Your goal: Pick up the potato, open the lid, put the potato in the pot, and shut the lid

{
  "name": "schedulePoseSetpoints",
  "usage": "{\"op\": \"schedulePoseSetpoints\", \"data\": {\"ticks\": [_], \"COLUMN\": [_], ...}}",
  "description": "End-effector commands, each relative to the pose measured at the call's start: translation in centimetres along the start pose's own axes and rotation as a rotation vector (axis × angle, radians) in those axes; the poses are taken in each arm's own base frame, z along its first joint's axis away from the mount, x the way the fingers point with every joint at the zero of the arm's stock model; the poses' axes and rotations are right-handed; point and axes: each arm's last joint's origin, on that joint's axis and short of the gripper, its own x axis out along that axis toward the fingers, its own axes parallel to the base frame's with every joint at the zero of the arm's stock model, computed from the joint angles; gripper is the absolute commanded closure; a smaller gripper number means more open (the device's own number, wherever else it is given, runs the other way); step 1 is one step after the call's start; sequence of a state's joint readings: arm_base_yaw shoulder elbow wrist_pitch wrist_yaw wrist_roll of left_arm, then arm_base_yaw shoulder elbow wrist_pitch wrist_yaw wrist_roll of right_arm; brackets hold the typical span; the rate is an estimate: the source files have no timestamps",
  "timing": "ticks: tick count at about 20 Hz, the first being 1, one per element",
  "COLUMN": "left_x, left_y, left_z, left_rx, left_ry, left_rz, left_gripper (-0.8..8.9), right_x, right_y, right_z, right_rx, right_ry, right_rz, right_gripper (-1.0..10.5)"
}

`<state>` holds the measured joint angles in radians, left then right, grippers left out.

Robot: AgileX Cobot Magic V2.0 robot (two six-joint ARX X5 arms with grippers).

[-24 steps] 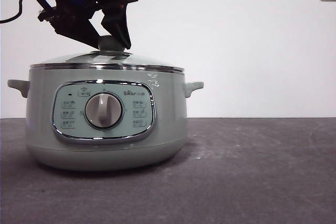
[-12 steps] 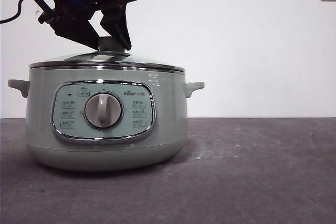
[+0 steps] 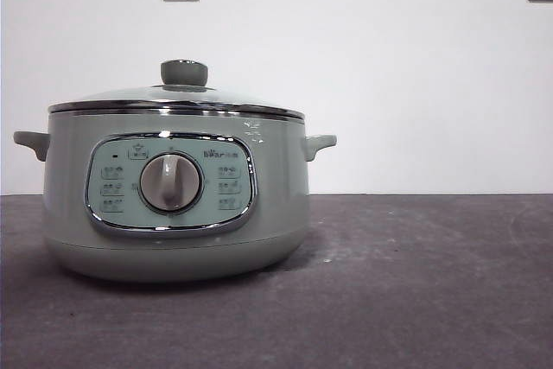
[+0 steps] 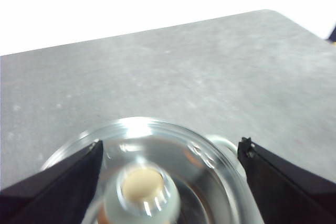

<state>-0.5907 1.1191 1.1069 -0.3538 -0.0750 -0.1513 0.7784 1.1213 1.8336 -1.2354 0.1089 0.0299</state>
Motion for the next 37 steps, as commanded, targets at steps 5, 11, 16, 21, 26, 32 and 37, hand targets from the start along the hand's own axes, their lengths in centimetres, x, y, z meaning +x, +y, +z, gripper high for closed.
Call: {"op": "schedulePoseSetpoints", "data": {"ticks": [5, 11, 16, 21, 26, 32, 37], "left_x": [-7.5, -10.2, -9.9, -9.8, -9.7, -9.5, -9.7], "left_y": [-0.2, -0.2, 0.0, 0.1, 0.3, 0.4, 0.4], "left_z": [-0.3, -3.7, -8.3, -11.3, -12.6, -12.9, -12.9], "left_rx": [0.041, 0.112, 0.124, 0.087, 0.136, 0.154, 0.153], "left_ry": [-0.036, -0.044, -0.042, 0.031, 0.165, 0.211, 0.204], "left_rz": [-0.026, 0.073, 0.090, 0.051, 0.081, 0.092, 0.086], "left_gripper": [8.21, 8.22, 8.22, 8.17, 8.17, 8.17, 8.17], "right_x": [1.1, 3.9, 6.3, 8.3, 9.4, 9.9, 9.9], "right_y": [0.0, -0.1, 0.0, 0.1, 0.3, 0.3, 0.3], "right_z": [-3.6, -9.4, -13.5, -16.2, -16.3, -16.5, -16.5], "right_rx": [0.010, 0.037, 0.047, 0.091, 0.139, 0.131, 0.131], "right_ry": [-0.063, -0.196, -0.256, -0.192, -0.138, -0.092, -0.093], "right_rz": [-0.006, -0.096, -0.094, -0.099, -0.091, -0.098, -0.098], "right_gripper": [9.6, 9.6, 9.6, 9.6, 9.5, 9.5, 9.5]}}
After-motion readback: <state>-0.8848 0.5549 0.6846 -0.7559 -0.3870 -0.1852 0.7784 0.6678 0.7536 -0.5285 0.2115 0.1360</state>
